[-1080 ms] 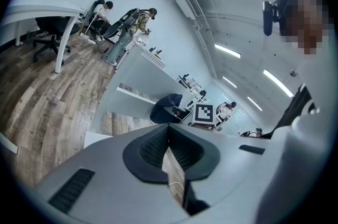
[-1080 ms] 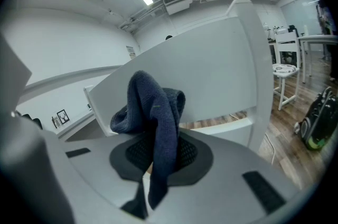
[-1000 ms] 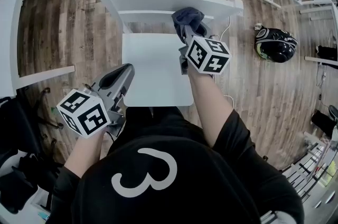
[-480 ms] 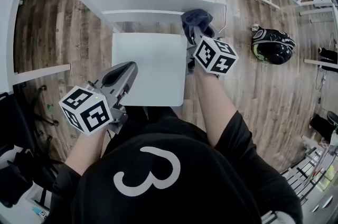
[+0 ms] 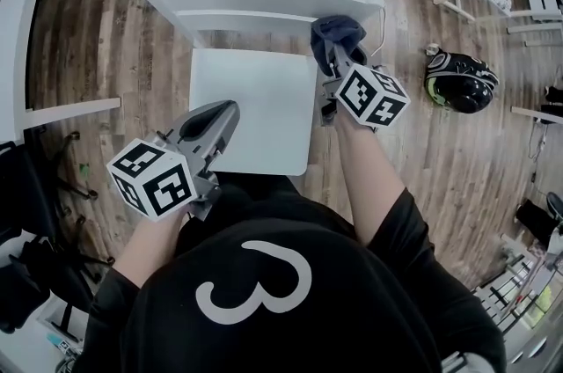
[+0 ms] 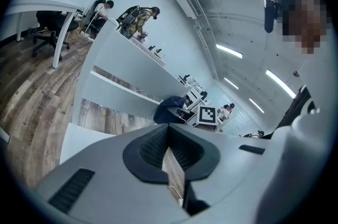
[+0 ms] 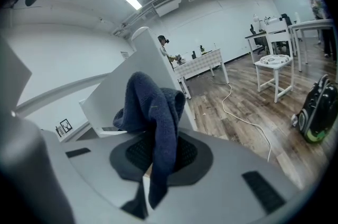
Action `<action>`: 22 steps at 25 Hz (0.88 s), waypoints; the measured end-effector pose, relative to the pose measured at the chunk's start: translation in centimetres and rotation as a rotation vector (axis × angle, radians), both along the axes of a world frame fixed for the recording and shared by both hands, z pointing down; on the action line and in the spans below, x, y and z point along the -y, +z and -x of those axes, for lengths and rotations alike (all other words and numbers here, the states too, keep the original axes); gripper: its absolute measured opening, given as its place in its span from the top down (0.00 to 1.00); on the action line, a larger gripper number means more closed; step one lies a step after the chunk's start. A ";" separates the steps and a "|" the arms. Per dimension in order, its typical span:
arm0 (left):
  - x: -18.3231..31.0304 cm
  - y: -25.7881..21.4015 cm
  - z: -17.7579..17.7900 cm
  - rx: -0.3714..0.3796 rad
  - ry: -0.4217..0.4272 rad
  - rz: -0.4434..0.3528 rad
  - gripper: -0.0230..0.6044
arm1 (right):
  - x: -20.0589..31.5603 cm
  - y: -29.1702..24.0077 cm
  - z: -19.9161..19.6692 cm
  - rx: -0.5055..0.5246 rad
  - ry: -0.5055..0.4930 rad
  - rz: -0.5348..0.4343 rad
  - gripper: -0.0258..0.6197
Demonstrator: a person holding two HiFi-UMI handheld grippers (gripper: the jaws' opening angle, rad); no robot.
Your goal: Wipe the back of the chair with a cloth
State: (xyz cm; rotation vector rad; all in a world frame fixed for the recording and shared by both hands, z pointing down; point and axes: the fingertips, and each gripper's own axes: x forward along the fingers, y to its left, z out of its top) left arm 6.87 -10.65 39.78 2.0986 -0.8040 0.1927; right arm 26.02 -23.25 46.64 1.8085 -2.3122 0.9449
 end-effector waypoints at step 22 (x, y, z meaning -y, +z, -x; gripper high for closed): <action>2.9 2.3 13.1 0.023 0.024 0.049 0.94 | 0.2 2.5 23.1 0.012 -0.275 -0.001 0.88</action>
